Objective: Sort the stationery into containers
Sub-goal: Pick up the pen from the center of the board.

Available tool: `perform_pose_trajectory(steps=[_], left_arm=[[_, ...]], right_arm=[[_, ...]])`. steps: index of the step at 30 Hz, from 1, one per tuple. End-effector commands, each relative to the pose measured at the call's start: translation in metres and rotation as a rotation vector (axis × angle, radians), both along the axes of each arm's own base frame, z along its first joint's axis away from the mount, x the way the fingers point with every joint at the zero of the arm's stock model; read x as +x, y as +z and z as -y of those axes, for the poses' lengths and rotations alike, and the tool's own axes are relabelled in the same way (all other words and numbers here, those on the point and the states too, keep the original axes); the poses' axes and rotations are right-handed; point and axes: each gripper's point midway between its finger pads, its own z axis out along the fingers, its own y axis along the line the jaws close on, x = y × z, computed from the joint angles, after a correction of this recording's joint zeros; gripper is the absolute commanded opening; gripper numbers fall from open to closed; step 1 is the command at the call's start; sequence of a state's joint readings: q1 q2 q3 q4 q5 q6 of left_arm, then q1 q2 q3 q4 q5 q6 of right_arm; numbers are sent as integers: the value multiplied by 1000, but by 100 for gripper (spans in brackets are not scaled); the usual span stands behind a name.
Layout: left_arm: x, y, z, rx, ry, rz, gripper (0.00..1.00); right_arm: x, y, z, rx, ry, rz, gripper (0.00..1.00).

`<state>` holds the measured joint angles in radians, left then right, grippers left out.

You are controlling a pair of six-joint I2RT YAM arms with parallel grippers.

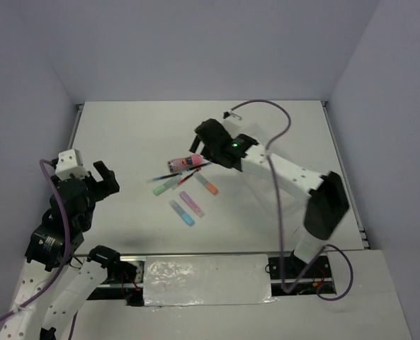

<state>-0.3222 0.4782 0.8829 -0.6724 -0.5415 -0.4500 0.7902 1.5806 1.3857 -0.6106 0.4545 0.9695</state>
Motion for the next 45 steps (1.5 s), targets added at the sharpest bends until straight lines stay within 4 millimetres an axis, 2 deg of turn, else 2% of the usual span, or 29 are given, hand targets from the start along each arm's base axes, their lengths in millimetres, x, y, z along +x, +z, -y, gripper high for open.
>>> perform_pose_trajectory(steps=[1,2,3,4,5,6,7,8,10,19,25,32,36,39,43,45], left_arm=[[6,8,-1,-7,16,32,99],[7,7,0,-3,13,25,99],[8,6,1,-3,3,22,99],[9,5,3,-1,-7,16,99],[11,4,4,1,-10,10,99],[12,4,6,1,-19,9,99],[13,3,7,2,-28,6,99],[14,3,9,2,-34,3,99],[14,3,10,2,-40,1,99],[14,4,13,-1,-61,10,99],[12,5,13,-5,-62,20,99],[12,5,14,-6,-70,21,99],[12,5,14,-7,-73,20,99],[12,5,15,-7,-75,23,99],[12,5,15,-7,-78,20,99],[13,4,15,-7,-78,18,99]], right_arm=[[33,-4,-28,32,-225,-6,99],[45,-24,-44,-16,-243,-54,99],[51,-31,-54,-32,-254,-64,99],[56,-17,-69,-9,-265,-56,97],[62,-51,-76,-68,-274,-91,95],[66,-56,-83,-67,-278,-96,94],[72,-51,-93,-43,-274,-81,91],[75,-65,-98,-54,-263,-91,90],[82,-74,-107,-32,-244,-74,86],[79,-107,-109,-36,-232,-121,84],[88,-136,-108,-29,-244,-183,84],[105,-144,-106,-7,-246,-183,82],[113,-145,-108,13,-236,-172,76],[114,-145,-112,28,-222,-174,70],[110,-146,-115,47,-205,-192,69],[106,-143,-116,63,-193,-194,72]])
